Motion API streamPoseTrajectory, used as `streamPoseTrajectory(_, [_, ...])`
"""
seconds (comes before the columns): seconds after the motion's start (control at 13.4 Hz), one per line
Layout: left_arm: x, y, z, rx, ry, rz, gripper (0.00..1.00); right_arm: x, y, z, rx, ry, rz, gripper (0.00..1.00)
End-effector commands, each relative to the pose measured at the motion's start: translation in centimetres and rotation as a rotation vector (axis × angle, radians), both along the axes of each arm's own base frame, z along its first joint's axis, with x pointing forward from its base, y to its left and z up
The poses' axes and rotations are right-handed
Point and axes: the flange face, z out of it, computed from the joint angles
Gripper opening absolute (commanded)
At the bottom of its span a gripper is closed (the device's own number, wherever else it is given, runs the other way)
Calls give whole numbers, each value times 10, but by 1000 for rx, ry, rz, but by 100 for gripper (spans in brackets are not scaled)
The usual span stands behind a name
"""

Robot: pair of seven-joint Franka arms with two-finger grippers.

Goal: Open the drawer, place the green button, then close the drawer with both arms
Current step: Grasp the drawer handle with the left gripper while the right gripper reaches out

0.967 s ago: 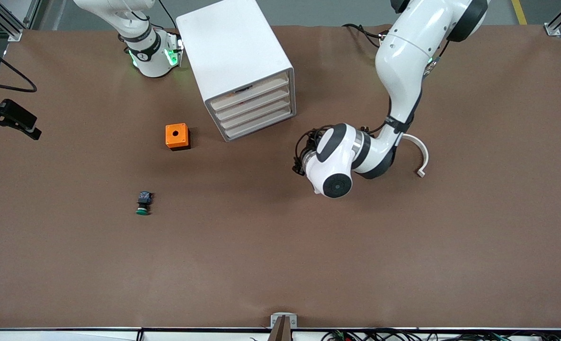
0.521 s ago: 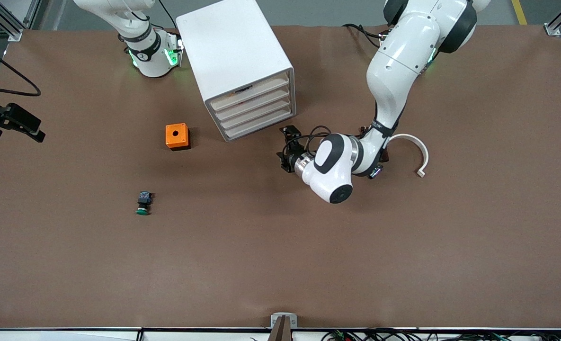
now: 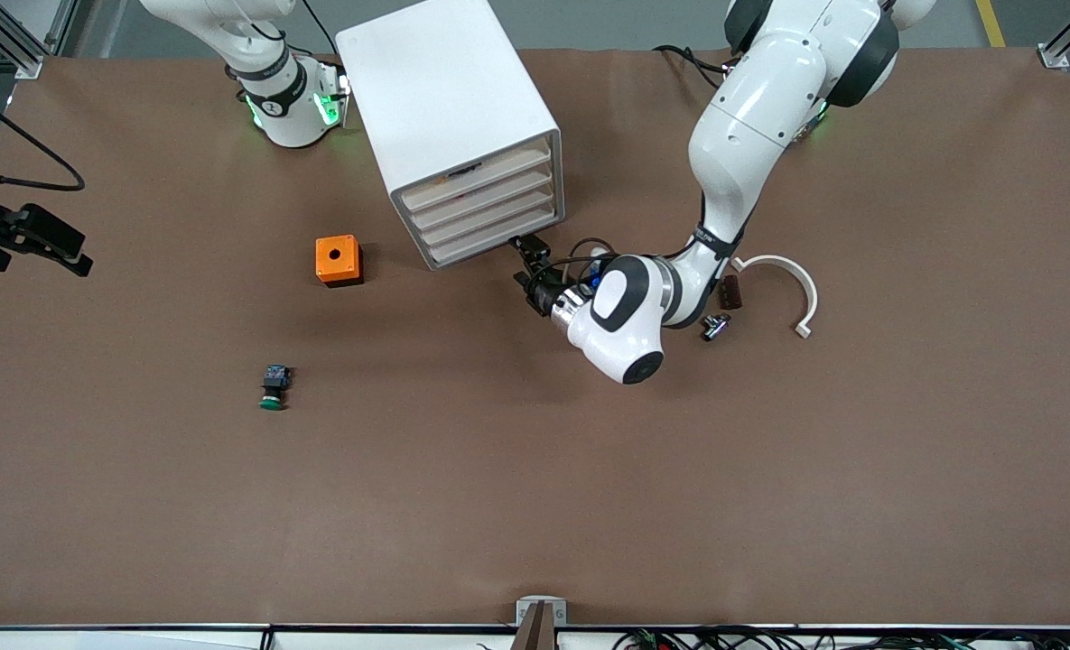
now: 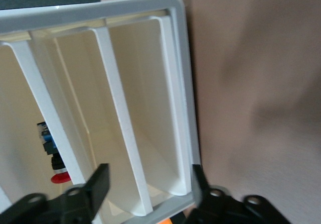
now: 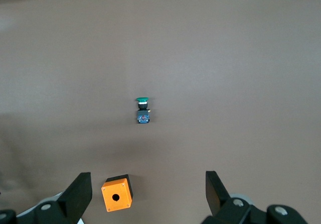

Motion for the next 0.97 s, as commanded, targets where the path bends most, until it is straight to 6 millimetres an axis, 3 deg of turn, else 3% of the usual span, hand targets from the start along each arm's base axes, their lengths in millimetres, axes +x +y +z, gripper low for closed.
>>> streamPoseTrajectory(0.0, [-19, -17, -9, 19, 63, -2, 60, 4, 1, -4, -12, 3, 7, 100])
streamPoseTrajectory(0.22, [-34, -27, -20, 28, 80, -21, 60, 14, 4, -22, -12, 28, 11, 100])
streamPoseTrajectory(0.52, [-40, -30, -16, 53, 121, -34, 57, 32, 11, -45, -15, 23, 24, 100])
streamPoseTrajectory(0.67, [-42, -31, -15, 55, 127, -37, 56, 33, 10, -46, -15, 23, 23, 100])
streamPoseTrajectory(0.89, [-60, -45, -19, 70, 139, -66, 54, 44, 16, -59, -15, 11, 33, 100])
